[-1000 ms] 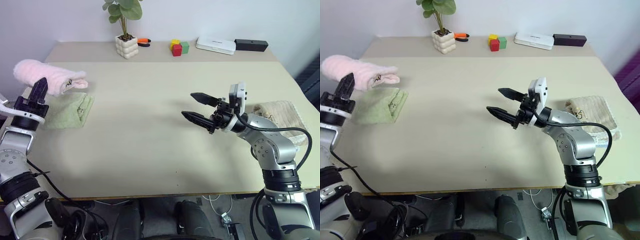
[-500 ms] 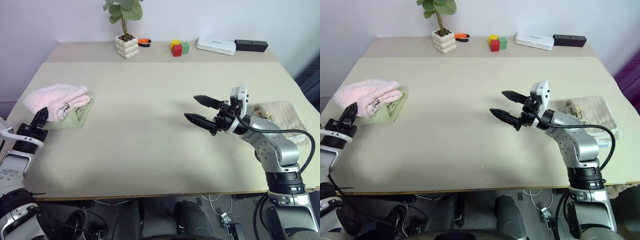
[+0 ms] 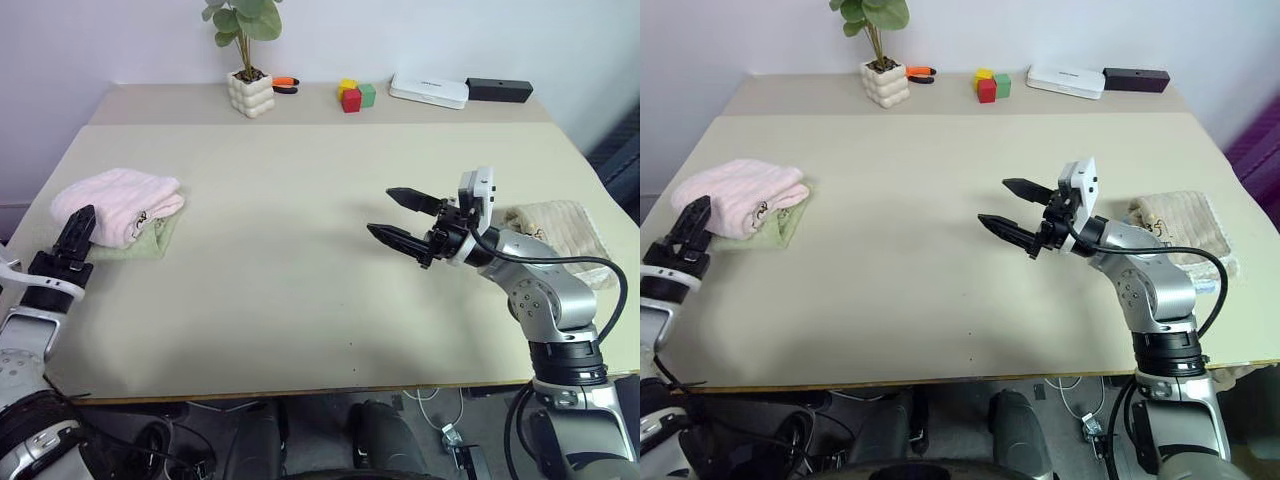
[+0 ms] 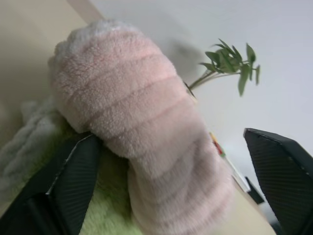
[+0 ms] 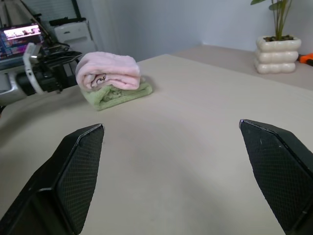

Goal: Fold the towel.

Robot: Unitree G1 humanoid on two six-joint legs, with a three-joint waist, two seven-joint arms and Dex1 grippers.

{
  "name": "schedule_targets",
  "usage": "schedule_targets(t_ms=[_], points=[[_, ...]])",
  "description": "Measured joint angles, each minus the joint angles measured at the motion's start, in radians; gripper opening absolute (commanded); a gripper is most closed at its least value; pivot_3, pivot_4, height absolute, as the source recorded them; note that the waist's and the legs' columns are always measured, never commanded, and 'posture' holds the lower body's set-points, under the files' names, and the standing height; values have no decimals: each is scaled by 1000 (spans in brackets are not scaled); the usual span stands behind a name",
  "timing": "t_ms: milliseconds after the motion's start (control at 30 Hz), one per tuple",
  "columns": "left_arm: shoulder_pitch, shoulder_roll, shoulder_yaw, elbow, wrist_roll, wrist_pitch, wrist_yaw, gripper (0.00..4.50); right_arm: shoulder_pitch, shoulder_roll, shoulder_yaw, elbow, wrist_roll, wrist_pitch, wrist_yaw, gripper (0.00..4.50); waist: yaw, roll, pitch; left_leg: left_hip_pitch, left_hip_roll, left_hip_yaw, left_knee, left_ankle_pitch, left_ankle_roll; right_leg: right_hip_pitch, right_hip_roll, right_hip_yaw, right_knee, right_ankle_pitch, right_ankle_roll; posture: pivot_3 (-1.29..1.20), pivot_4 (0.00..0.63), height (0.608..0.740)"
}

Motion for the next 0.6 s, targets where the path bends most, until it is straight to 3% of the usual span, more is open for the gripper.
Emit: schedule_targets(t_ms=[300, 467, 600], points=[[148, -22, 19, -165, -169, 116, 53, 4448, 1, 17, 1, 1, 1, 1, 9, 4500, 2, 0, 0, 0, 0, -2, 0, 0, 0, 0, -1, 0, 0, -2, -3, 0, 150, 735], [272, -48, -83, -375, -204, 162, -26, 4448, 4, 13, -3, 5, 4, 2, 32, 4500, 5, 0, 0, 0, 0, -2, 0, 0, 0, 0, -3, 0, -1, -2, -5, 0, 150, 735], [292, -19, -263, -566, -174, 186, -116, 4448, 4, 5, -7, 15, 1, 1, 40, 4500, 7, 1, 0, 0, -1, -2, 0, -1, 0, 0, -6, 0, -1, -3, -8, 0, 150, 735]])
